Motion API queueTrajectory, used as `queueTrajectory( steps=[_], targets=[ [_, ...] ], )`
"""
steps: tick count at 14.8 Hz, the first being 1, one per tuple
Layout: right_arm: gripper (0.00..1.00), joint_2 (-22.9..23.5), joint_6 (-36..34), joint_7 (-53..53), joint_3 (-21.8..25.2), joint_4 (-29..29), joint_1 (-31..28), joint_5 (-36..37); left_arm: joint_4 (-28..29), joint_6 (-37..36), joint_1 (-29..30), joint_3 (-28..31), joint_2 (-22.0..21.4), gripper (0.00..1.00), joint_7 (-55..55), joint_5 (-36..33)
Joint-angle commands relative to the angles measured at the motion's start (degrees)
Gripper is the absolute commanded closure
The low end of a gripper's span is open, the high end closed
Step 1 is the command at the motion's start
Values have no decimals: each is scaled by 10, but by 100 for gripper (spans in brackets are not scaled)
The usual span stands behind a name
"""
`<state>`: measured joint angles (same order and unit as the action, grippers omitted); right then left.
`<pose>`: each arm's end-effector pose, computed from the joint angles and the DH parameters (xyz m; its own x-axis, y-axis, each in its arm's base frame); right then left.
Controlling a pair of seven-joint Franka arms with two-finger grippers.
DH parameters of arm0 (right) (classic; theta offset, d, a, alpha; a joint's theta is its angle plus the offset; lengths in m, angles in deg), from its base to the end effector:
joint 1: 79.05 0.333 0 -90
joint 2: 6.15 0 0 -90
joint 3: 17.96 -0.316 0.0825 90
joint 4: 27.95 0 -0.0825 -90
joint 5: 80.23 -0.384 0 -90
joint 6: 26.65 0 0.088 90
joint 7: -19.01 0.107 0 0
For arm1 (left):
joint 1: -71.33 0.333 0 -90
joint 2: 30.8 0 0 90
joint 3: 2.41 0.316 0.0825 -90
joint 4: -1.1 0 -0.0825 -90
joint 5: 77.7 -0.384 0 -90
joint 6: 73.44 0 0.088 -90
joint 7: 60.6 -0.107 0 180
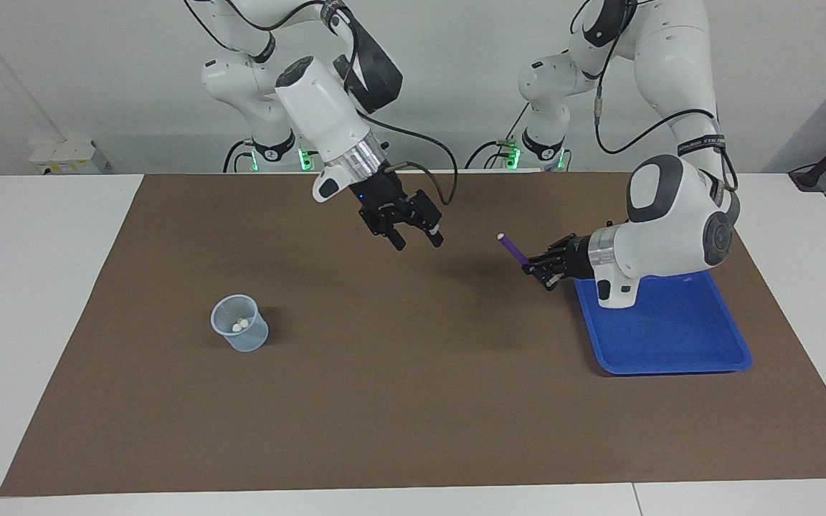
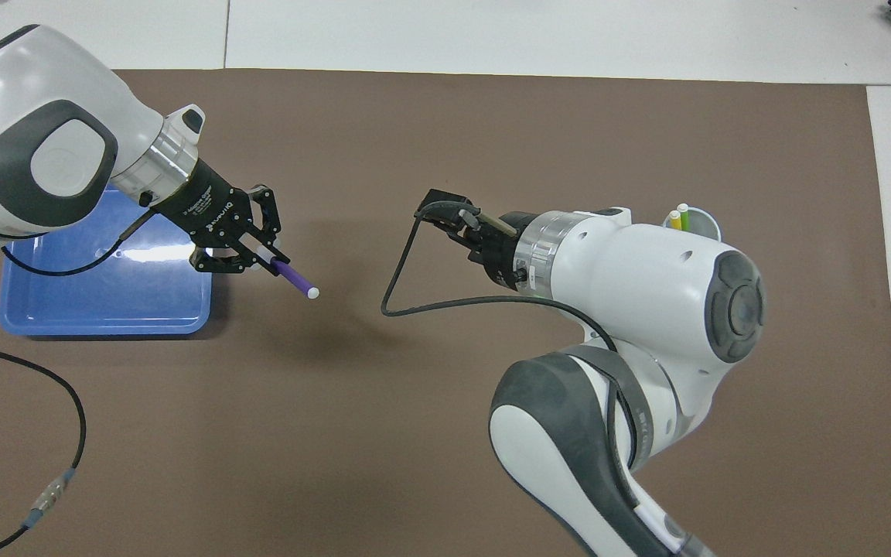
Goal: Transfer and insert pens with both arms
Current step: 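Lift the purple pen with the left gripper toward the right gripper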
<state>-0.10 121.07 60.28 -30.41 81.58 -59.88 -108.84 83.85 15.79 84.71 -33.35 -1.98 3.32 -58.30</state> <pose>0.5410 0.3180 0.5028 0.8602 -0.5094 0.0260 -0.3839 -0.6801 -0.6246 0.6274 -0.1740 0.4257 0.4906 0.6111 -0.6212 0.7583 -0.6506 -0.0412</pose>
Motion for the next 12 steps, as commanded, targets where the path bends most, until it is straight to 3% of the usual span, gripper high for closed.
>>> queueTrajectory(
  steps=[1, 7, 12],
  targets=[
    [0, 12, 29, 5, 0, -5, 17, -6, 8, 28, -29, 7, -16, 100, 58, 16],
    [0, 12, 27, 11, 0, 3, 32, -6, 22, 130, -75, 7, -16, 100, 131, 71],
    [3, 2, 31, -75, 3, 39, 26, -1, 22, 169, -94, 6, -16, 100, 168, 110]
  ],
)
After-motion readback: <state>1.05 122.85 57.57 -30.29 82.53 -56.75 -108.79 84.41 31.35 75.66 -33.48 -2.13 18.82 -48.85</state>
